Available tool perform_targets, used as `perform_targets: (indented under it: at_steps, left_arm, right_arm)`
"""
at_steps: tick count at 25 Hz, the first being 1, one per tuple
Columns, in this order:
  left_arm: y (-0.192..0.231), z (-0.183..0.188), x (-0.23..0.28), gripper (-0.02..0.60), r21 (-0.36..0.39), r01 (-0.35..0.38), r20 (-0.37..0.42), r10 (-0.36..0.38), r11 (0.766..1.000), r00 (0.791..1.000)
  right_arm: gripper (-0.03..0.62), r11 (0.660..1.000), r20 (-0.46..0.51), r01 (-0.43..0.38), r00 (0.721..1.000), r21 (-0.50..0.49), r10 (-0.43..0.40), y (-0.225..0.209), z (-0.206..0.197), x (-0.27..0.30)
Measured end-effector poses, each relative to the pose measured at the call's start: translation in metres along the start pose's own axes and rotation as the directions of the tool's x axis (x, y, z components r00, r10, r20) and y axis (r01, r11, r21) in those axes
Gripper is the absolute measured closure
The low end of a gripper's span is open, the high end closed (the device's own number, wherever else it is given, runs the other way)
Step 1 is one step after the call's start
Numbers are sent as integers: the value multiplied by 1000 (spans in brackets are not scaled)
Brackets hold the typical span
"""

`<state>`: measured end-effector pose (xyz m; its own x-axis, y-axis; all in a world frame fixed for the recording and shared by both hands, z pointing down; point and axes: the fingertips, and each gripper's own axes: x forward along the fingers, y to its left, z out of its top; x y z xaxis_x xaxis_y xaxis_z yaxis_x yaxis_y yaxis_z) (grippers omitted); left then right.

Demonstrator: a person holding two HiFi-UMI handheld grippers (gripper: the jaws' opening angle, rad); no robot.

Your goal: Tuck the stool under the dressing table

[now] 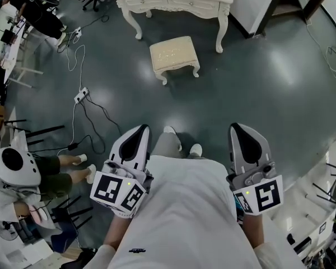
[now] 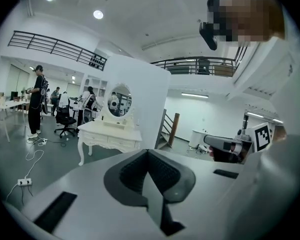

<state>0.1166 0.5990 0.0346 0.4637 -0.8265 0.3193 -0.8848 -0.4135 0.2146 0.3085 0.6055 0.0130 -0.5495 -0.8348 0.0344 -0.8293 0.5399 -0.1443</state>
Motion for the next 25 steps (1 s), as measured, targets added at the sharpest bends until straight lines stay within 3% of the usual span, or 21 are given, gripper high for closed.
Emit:
perform_targets:
  at_steps: [6,14,19,23,25]
  left_arm:
    - [3,9,21,575,-22,-2,0,2,1000,1000]
    - [46,20,56,575,-21,25,-12,-25,999,1000]
    - [105,31,101,575,-59,30,-36,-32,998,999]
    - [165,48,146,575,-136,79,-58,-88,988,994]
    - [195,55,170,575,-138,85,-91,-98,987,991]
  right_arm:
    - [585,999,8,-40,999,-15,40,-14,-4,15]
    - [585,1000,-6,-8,1000,-2,8,-25,-12,65]
    - [585,1000,-55,1,998,2,-1,-35,-20,136]
    - [585,998,-68,-5,998,65,10,-34,-21,216]
    - [585,997,-97,-11,995,81,19,-34,-23,259]
